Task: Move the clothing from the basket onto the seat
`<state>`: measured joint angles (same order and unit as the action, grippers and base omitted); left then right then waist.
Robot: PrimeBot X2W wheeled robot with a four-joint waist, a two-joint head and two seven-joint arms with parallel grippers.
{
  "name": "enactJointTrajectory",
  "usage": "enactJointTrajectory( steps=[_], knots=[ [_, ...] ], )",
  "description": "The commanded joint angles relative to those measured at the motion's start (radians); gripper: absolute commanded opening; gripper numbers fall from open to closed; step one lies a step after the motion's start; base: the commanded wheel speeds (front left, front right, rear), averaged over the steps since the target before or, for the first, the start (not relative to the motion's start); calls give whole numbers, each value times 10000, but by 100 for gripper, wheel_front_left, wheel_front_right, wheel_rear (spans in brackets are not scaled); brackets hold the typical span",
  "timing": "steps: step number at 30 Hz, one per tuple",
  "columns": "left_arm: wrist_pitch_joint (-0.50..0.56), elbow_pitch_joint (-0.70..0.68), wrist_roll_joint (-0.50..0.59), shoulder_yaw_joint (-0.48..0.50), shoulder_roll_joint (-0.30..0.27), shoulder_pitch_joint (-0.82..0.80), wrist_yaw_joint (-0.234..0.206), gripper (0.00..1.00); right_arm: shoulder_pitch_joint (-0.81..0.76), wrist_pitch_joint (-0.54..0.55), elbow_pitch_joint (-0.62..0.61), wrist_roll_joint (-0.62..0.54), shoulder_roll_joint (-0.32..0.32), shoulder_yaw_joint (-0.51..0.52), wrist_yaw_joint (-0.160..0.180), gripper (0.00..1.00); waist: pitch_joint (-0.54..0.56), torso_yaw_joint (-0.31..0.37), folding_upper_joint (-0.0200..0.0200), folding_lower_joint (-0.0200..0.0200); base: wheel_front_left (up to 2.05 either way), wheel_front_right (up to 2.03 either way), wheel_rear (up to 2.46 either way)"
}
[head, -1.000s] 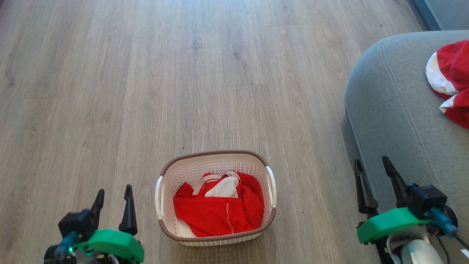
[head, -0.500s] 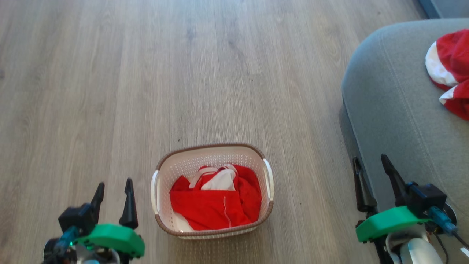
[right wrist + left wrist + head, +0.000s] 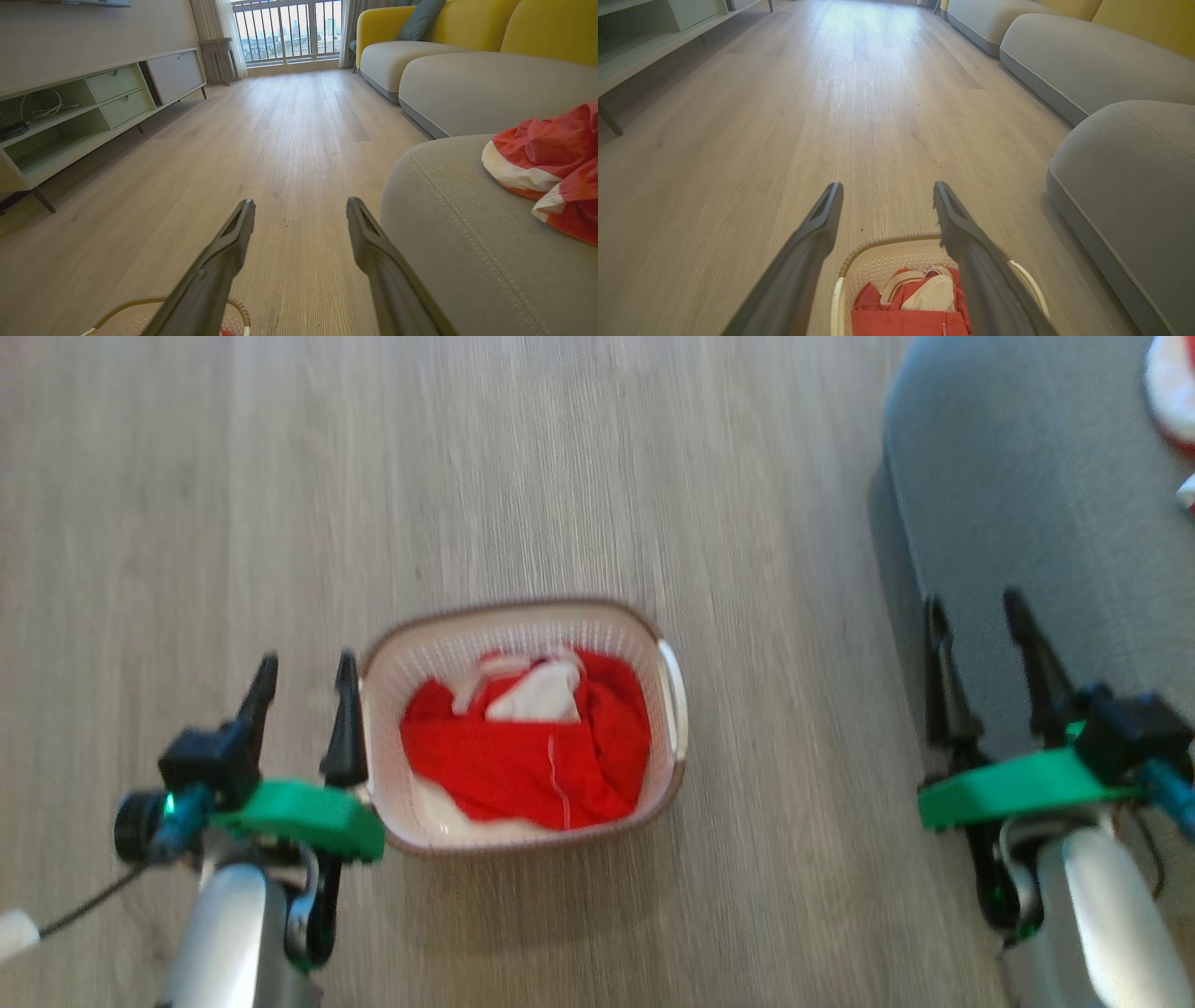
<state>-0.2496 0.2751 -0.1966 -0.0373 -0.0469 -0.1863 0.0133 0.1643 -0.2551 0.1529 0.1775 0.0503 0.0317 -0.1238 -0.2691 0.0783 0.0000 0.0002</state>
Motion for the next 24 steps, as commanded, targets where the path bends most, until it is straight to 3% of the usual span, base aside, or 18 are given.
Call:
enactJointTrajectory(
  steps=[1, 13, 24],
  knots=[
    [-122, -365, 146, 193, -85, -589, 68, 100, 559, -66, -480, 79, -1, -180, -69, 100, -1477, 128, 0, -2, 0, 0, 0],
    [45, -365, 1022, -746, -337, -2966, 419, 100, 2681, -67, -1059, 351, -1, -308, -69, 100, -5387, 280, 0, -2, 0, 0, 0],
    [1791, 1406, 1957, -2309, -267, -5353, 741, 100, 3223, -67, -1131, 783, -1, -884, -69, 100, -6466, 823, 0, -2, 0, 0, 0]
  ],
)
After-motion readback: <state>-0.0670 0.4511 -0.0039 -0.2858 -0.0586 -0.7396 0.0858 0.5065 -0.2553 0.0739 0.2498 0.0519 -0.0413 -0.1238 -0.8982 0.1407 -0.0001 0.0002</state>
